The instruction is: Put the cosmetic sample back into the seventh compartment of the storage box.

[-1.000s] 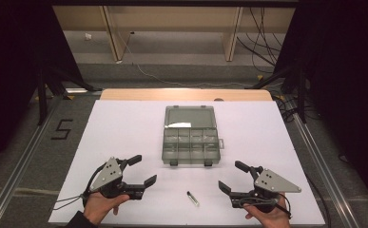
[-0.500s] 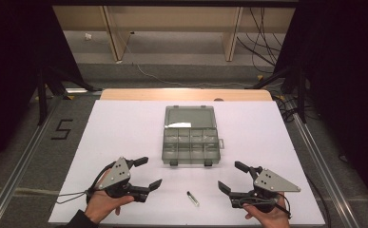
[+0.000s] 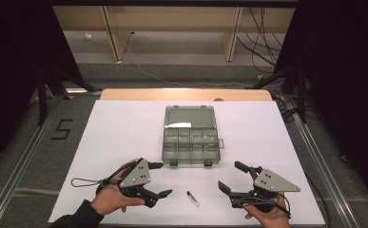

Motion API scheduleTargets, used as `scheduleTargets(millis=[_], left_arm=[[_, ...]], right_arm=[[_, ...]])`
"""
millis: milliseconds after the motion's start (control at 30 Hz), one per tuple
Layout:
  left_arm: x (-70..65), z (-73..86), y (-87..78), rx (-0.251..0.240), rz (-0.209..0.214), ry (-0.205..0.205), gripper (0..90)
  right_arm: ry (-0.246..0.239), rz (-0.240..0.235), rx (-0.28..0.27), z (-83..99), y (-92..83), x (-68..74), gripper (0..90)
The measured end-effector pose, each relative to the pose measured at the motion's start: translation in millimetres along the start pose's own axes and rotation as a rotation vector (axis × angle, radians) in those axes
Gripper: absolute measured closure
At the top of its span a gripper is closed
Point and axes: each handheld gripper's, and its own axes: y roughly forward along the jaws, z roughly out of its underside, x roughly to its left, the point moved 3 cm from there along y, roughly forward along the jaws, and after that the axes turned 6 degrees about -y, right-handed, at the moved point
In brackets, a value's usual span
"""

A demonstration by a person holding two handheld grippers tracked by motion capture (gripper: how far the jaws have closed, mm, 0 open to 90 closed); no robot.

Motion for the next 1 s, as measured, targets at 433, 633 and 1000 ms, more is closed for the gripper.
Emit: scheduleTargets(millis=[433,633,1000], left_arm=[[-13.4,-15.6,41.6,0.165,0.119,0.119,16.9],[-15.3,-20.5,53.4,0.213,0.161,0.179,19.0],[-23.7,-26.9,73.6,0.330,0.211,0.266,24.0]], right_arm=[[-0.002,-0.005,-0.002,-0.1,-0.2,0.0,15.6],[-0.005,-0.007,0.005,-0.4,-1.2,-0.1,15.6],[0.000,-0.014,0.012,-0.7,-1.7,0.7,15.6]])
